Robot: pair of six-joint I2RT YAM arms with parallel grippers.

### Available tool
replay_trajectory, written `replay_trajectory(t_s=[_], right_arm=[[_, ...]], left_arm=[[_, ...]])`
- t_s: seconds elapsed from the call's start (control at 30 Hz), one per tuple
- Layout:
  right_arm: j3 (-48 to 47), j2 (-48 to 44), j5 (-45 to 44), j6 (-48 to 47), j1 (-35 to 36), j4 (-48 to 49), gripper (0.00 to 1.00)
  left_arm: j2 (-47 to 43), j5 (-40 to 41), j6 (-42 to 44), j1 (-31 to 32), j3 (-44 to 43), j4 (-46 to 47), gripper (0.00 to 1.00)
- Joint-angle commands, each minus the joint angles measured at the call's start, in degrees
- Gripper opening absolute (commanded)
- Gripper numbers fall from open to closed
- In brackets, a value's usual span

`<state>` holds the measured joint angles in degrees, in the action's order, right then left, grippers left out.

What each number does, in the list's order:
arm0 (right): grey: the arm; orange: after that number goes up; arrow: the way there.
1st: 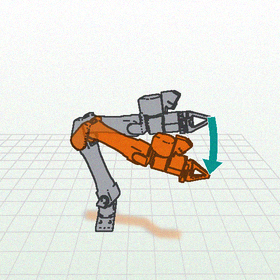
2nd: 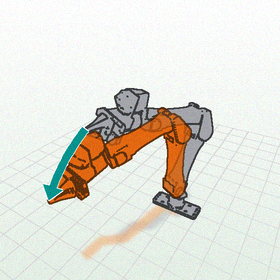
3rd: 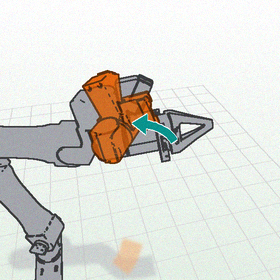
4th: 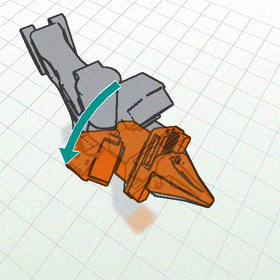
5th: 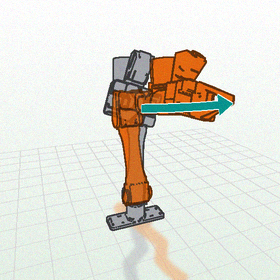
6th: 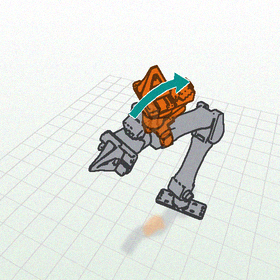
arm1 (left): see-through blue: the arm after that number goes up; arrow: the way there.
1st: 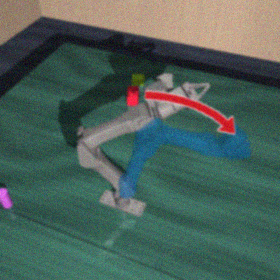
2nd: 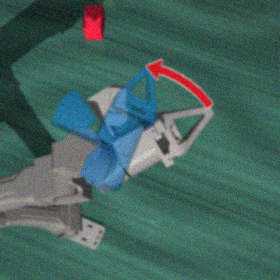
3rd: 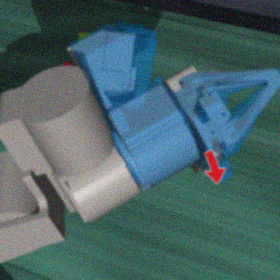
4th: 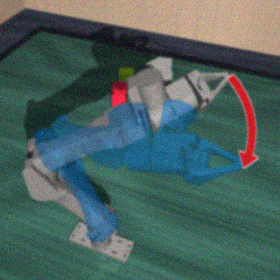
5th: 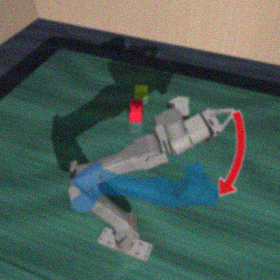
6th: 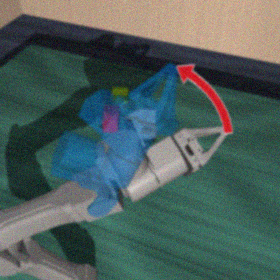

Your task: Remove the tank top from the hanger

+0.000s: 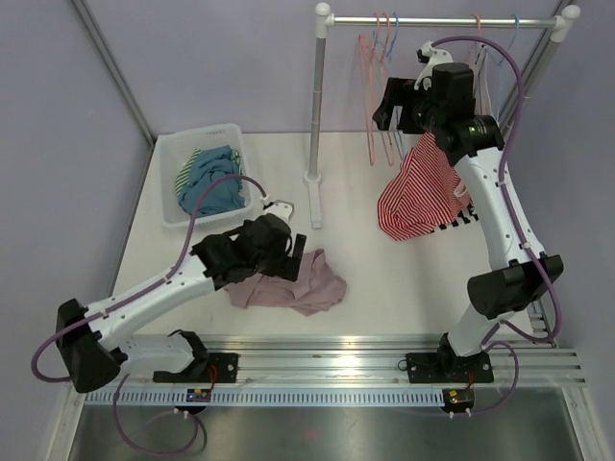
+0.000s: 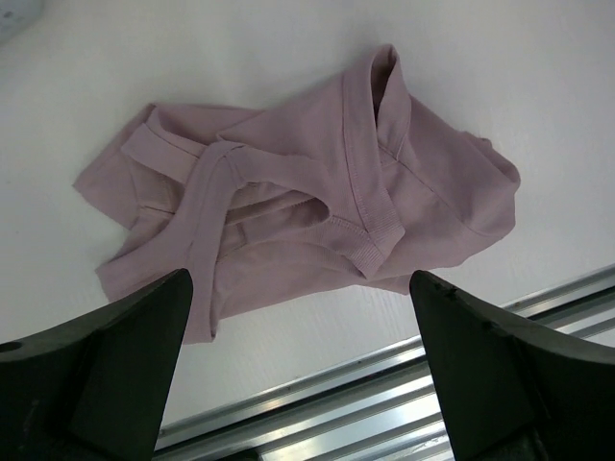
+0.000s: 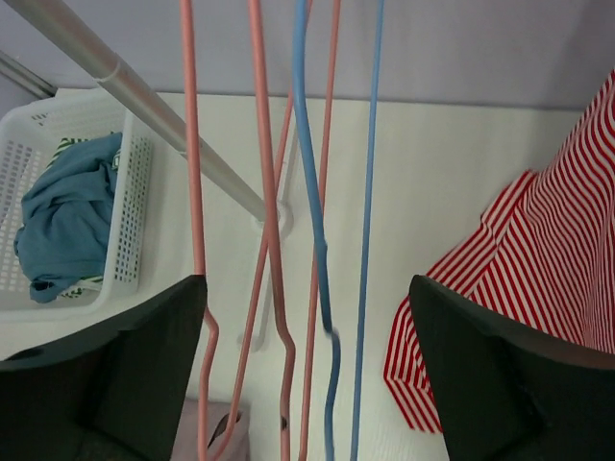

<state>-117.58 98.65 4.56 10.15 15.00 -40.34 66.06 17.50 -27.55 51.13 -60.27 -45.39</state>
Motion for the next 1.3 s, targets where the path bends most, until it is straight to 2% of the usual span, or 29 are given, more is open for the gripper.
replay_trajectory(t_s=[0.0, 0.13, 0.3, 0.53, 0.63, 0.67, 0.77, 0.8, 0.83, 1.0, 1.2, 1.27], right_arm=[[4.9, -9.3, -4.0, -0.5, 0.3, 3.3, 0.99], [13.3, -17.9, -1.4, 1.4, 0.3, 4.4, 1.0], [28.2, -33.7, 8.9, 5.3, 0.3, 11.2, 1.0], [36.5, -44.5, 23.5, 9.4, 0.3, 16.6, 0.99], [37.2, -47.8, 25.9, 10.7, 0.3, 16.5, 0.99], [37.4, -49.2, 27.5, 11.8, 0.3, 16.7, 0.99], [37.4, -51.6, 31.2, 12.8, 0.4, 17.1, 0.99], [37.2, -52.2, 31.6, 12.7, 0.3, 16.5, 1.0], [37.1, -52.8, 31.7, 12.6, 0.3, 16.3, 0.99], [38.1, -56.6, 29.8, 11.5, 0.3, 13.7, 0.99], [40.3, -60.0, 28.0, 10.7, 0.3, 12.0, 0.99], [41.1, -60.7, 28.2, 10.8, 0.4, 11.9, 1.0]], left_arm=[[2.7, 1.9, -2.1, 1.3, 1.3, 5.5, 0.99], [9.8, 0.8, -1.8, 1.8, 3.4, 8.4, 0.99], [17.5, -0.4, -2.1, 1.8, 6.1, 12.8, 0.99], [27.0, -4.3, -2.8, 1.8, 10.1, 21.0, 0.98], [29.9, -5.7, -2.9, 1.9, 11.7, 23.0, 0.85], [30.3, -5.9, -3.0, 1.9, 12.5, 23.3, 0.64], [30.4, -6.0, -4.2, 1.9, 14.7, 24.4, 0.12], [29.5, -6.2, -4.4, 1.9, 15.3, 24.5, 0.04], [29.0, -6.1, -4.4, 1.9, 15.4, 24.1, 0.0], [22.0, -2.0, -4.4, 2.0, 13.0, 16.9, 0.0], [9.4, 9.2, -5.9, 1.3, 2.6, 3.5, 0.0], [6.5, 10.3, -5.1, -0.1, -2.1, -0.2, 0.0]])
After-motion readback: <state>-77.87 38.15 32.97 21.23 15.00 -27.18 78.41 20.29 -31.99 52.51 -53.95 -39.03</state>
